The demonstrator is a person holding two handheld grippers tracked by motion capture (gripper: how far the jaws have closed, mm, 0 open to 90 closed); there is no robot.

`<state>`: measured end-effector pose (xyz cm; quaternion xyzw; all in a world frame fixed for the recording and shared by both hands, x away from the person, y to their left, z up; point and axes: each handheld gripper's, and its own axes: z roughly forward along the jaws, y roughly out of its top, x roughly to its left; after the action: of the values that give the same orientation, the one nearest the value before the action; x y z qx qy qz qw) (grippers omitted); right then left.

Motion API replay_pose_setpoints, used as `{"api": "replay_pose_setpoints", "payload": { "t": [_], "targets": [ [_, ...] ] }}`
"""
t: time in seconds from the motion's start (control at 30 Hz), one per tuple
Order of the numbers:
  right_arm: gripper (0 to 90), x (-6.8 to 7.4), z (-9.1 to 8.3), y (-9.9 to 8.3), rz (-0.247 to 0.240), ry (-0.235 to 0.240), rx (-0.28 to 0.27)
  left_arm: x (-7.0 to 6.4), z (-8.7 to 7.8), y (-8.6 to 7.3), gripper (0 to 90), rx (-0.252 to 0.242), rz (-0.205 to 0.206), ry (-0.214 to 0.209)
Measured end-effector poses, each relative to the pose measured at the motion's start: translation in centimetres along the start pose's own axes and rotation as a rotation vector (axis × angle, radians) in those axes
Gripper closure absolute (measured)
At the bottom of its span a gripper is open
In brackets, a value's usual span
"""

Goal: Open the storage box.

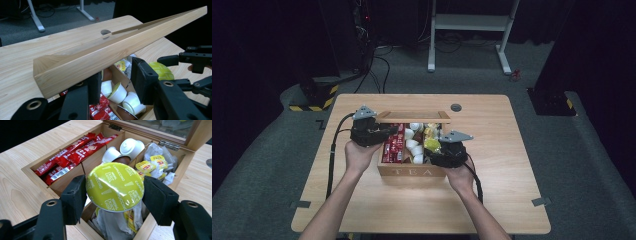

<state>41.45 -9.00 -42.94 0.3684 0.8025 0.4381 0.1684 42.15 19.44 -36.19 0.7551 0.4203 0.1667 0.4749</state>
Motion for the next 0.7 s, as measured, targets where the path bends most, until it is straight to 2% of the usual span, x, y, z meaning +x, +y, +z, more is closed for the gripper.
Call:
{"api": "replay_pose_setpoints", "payload": {
  "t": [0.7],
  "targets": [
    [37.2, -1.8, -1.9, -0.7, 0.028, -0.04, -0.014, 0.0, 0.0, -0.1, 60.7, 0.001, 0.002, -0.002]
  ]
}}
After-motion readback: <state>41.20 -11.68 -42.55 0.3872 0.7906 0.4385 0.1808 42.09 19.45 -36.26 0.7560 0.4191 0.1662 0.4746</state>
